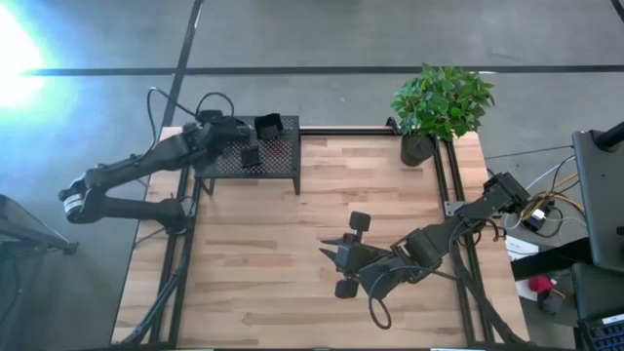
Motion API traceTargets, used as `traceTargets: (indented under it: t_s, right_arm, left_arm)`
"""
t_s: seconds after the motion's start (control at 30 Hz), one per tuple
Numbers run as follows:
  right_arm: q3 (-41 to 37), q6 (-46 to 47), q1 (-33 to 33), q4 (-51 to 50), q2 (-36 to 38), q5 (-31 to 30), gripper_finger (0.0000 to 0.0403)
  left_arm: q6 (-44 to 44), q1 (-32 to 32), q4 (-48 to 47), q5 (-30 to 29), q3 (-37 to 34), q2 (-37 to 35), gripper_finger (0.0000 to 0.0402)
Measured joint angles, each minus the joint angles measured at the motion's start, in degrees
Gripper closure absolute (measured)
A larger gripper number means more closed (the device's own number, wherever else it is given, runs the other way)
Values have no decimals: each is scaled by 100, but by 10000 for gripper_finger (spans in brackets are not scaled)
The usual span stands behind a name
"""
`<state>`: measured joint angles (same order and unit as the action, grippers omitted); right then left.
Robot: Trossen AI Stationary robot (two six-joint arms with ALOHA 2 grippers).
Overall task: Pick & Place Mini shaped plates
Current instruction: Stack the leaf shaped plate on top of the stacked leaf shaped plate on the shelf
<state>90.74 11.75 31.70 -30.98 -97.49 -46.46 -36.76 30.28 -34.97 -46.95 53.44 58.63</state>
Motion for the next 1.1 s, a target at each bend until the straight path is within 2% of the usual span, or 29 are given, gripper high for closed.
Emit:
traceTargets:
  t_s: [0.17,0.3,0.4,0.6,0.8,1.1]
  right_arm:
    - [0,2,0,-2,0,0,330]
    - [0,2,0,-2,0,-2,330]
    - [1,7,0,-2,0,-2,330]
    - [1,13,-7,0,0,-3,330]
    - [0,7,-11,0,0,-7,330]
    - [0,-32,-11,0,0,-12,330]
  left_arm:
    - [772,0,68,642,365,163,342]
    - [756,23,-41,1357,455,377,342]
    - [697,148,-277,1633,503,609,342]
    - [527,396,-966,1752,751,1001,342]
    - [514,494,-1038,1734,967,1118,342]
    - [376,510,-1274,1748,927,1141,342]
